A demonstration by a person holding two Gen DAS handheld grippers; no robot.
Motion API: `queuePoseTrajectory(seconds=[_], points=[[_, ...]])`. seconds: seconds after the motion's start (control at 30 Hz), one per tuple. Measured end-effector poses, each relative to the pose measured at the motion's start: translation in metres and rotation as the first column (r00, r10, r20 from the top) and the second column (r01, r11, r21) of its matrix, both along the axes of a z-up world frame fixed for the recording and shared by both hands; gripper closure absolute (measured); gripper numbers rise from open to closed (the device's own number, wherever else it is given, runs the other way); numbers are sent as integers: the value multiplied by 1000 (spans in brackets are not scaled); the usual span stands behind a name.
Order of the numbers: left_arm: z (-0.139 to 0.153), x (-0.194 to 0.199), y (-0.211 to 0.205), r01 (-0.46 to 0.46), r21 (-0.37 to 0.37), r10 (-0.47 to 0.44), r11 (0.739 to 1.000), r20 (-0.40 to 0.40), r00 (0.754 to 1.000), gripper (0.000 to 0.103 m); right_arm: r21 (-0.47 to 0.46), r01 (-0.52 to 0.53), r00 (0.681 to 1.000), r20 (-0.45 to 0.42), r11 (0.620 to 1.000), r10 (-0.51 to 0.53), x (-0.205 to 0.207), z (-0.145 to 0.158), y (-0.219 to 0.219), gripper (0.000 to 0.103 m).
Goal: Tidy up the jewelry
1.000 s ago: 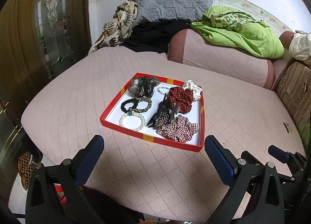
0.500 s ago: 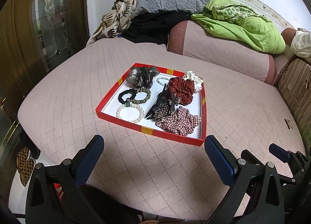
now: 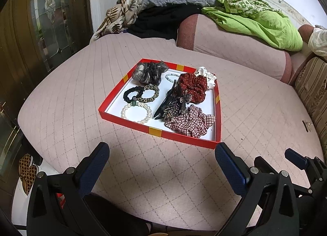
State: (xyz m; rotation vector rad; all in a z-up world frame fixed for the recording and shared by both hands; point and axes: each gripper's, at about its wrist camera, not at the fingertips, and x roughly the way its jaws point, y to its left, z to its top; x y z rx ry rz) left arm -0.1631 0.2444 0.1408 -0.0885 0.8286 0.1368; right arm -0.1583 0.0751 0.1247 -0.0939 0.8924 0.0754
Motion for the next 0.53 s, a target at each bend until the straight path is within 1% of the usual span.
queuePoseTrajectory(seconds=[0.33, 0.53], points=[[-7, 5, 1, -8, -4, 8, 1000, -21, 1000, 1, 0, -3, 1000, -9, 1000, 3, 2, -5, 0, 25], [-4, 8, -2, -10, 12, 10, 1000, -25, 1000, 1, 21, 0, 1000, -26, 1000, 1, 6, -8, -5, 25]])
